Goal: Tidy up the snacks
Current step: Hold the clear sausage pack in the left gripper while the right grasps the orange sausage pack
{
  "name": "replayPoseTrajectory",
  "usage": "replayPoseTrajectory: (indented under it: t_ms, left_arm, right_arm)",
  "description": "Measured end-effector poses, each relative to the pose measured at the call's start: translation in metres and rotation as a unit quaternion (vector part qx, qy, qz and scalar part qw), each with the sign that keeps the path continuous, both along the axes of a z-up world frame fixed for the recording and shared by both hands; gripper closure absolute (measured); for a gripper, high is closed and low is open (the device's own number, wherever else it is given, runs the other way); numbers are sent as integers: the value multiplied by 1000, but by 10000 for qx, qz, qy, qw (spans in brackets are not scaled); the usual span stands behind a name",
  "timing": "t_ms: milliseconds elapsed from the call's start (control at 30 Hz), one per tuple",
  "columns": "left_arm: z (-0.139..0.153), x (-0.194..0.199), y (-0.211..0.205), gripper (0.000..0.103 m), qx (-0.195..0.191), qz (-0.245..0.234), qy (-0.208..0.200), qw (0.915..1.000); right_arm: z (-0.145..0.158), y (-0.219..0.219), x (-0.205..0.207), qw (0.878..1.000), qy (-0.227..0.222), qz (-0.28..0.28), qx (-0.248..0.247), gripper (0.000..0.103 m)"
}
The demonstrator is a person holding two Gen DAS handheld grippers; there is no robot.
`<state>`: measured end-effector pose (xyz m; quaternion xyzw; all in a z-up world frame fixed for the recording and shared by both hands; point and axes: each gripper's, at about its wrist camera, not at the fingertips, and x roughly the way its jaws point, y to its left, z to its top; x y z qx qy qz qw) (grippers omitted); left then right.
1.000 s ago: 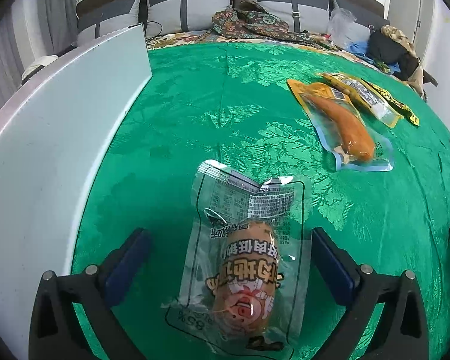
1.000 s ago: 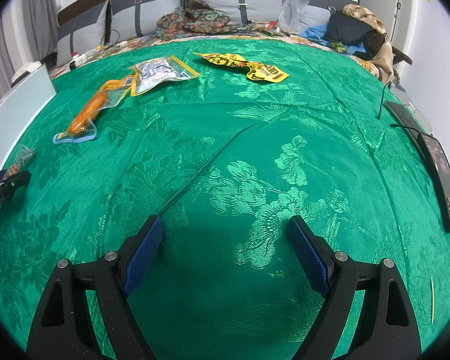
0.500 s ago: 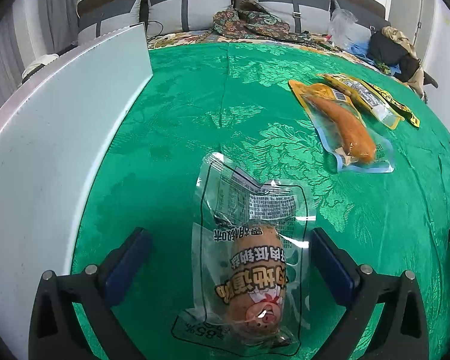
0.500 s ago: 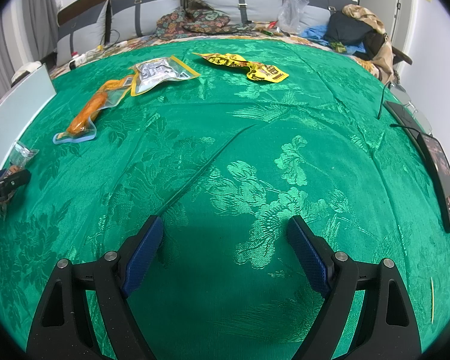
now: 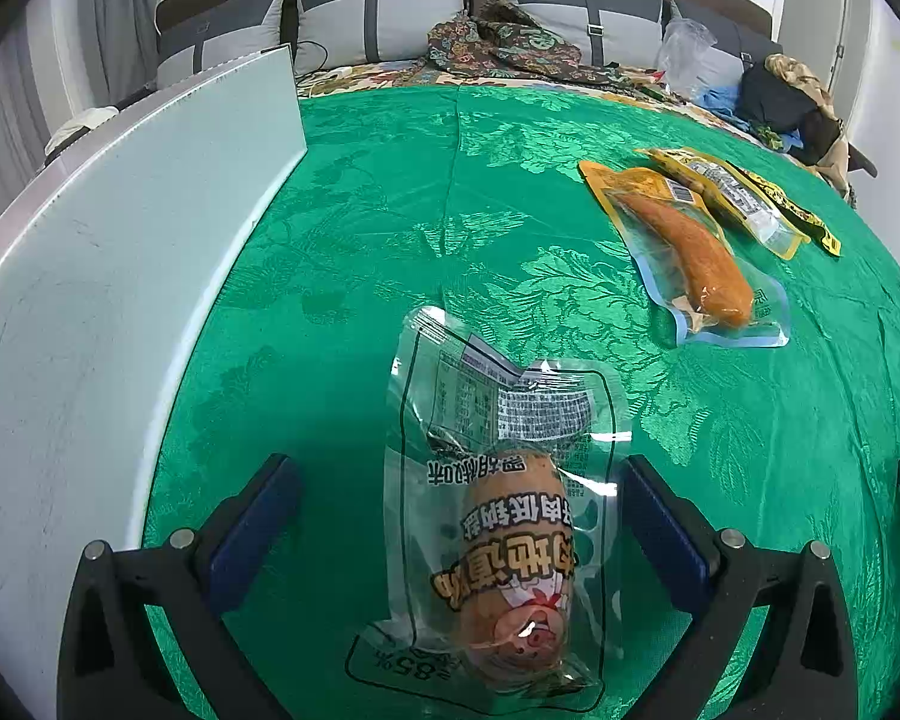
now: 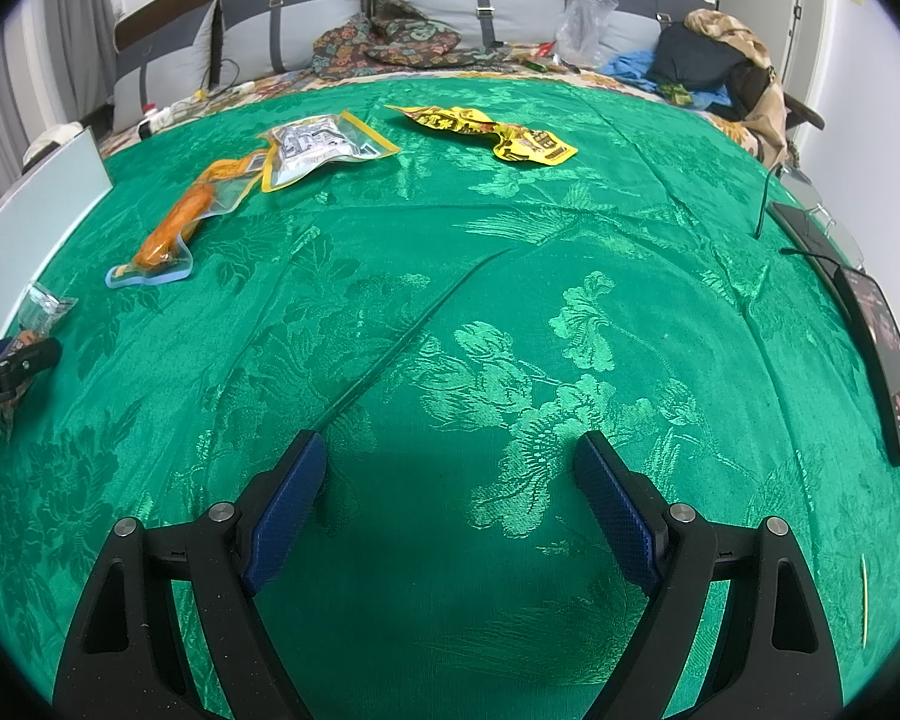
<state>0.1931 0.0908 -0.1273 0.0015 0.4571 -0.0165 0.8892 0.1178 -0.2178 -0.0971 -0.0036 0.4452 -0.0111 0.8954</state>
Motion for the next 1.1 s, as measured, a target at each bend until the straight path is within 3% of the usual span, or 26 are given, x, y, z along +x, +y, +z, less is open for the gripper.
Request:
replayPoseTrajectory:
  t_ms: [167, 200, 267, 367, 433, 533, 567, 667, 700, 767, 833, 967, 1100]
  left_arm:
    - [1, 4, 1, 0, -6, 33, 3, 10000]
    - [1, 4, 1, 0, -4, 36, 3, 10000]
    - [1, 4, 1, 0, -3, 37, 3, 10000]
    - [1, 4, 1, 0, 2, 45, 5, 10000]
    - [1, 5, 1, 0, 1, 45, 4, 10000]
    - [1, 5, 1, 0, -2, 46, 4, 10000]
    - [1, 5, 1, 0, -4, 47, 3, 10000]
    - [1, 5, -1, 0, 0, 53, 4, 10000]
    - [0, 6, -1, 0, 1, 55, 3, 10000]
    - [1, 7, -1, 0, 3, 60, 5, 10000]
    - [1, 7, -1, 0, 2, 59, 4, 10000]
    - [1, 7, -1, 0, 3, 59, 4, 10000]
    - [1, 7, -1, 0, 0, 59, 4, 10000]
  right_arm:
    - [2, -1, 4, 9999, 132, -51, 50, 15]
    - [4, -1, 9, 9994, 268, -71, 222, 16]
    - [15, 6, 27, 9927, 328, 77, 1158, 16]
    - [28, 43, 71, 9840, 447, 338, 1690, 16]
    - [23, 79, 115, 9786, 811, 449, 1837, 17]
    - [9, 126, 158, 9800, 1203, 407, 1533, 15]
    - [10, 142, 167, 9868, 1103, 363, 1128, 15]
    - [1, 183, 179, 9908, 1242, 540, -47, 13]
    - [2, 187, 177, 9910, 1152, 665, -173, 18]
    - [2, 182, 173, 9891, 1215, 826, -90, 25]
    - [5, 175, 163, 9879, 1227, 944, -85, 44]
    - [9, 161, 134, 9812, 1467, 1243, -173, 45]
    - [16, 133, 97, 9810, 1511, 1210, 148, 45]
